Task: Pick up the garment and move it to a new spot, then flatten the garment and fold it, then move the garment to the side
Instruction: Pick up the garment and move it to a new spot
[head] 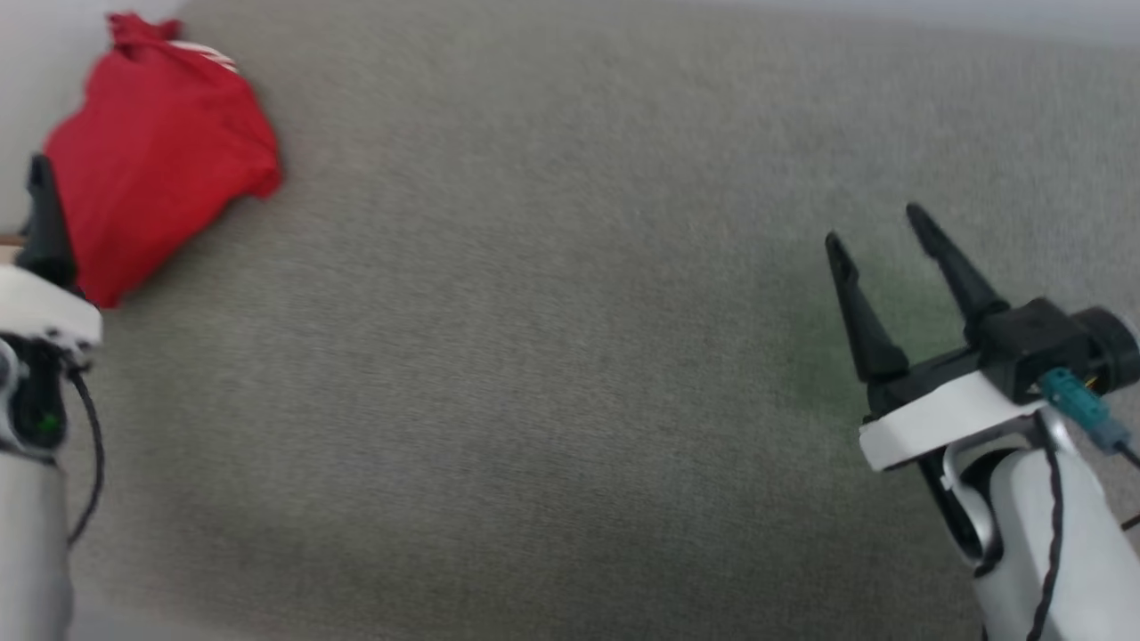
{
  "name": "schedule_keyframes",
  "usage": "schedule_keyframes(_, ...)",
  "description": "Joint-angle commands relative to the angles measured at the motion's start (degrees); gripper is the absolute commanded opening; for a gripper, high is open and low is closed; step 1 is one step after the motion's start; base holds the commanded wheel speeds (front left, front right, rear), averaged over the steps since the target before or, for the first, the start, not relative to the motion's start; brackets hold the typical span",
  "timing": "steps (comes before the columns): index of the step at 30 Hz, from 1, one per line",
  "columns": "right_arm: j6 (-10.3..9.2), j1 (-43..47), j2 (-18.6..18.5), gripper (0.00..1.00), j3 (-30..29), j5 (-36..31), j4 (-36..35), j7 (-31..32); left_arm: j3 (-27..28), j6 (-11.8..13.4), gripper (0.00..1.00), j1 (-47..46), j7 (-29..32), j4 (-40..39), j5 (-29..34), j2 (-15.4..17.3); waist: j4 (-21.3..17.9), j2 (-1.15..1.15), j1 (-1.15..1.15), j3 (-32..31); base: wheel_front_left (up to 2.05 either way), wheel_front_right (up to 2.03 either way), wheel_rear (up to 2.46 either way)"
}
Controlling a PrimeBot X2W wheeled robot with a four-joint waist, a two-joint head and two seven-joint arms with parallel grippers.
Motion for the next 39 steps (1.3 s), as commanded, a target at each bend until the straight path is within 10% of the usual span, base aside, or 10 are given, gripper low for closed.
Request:
schedule_keyframes(1,-0.02,-1.00,-0.33,1.00,-0.10,-0.53,-1.06,0.37,-0.27,-0.38,1.00,-2.64,0.41,2.27,-0.56,0.72,-2.41,0.00,0.00,3.70,0.00,0.00,0.00)
schedule_keyframes(14,-0.02,-0.75,-3.07,1.00,-1.44,-1.73,-11.06,4.75,-3.60,0.47,1.00,-21.65,10.84,26.33,-1.49,5.94,-6.74,0.00,0.00,14.00,0.00,0.00,0.00)
schedule_keyframes(30,-0.02,-1.38,-5.05,1.00,-1.26,-2.03,-18.22,8.97,-7.33,2.97,1.00,-27.00,28.73,38.69,-1.35,1.99,-6.96,0.00,0.00,17.40,0.00,0.00,0.00)
schedule_keyframes(31,-0.02,-1.36,-5.09,1.00,-1.26,-2.06,-18.26,9.06,-7.40,2.78,0.00,-26.78,29.59,38.93,-1.57,1.66,-6.99,0.00,0.00,17.43,0.00,0.00,0.00)
schedule_keyframes(39,-0.02,-0.82,-4.64,1.00,-2.11,-2.34,-17.57,8.30,-6.75,2.27,0.00,-30.06,21.41,36.81,-1.63,4.79,-6.33,0.00,0.00,15.53,0.00,0.00,0.00)
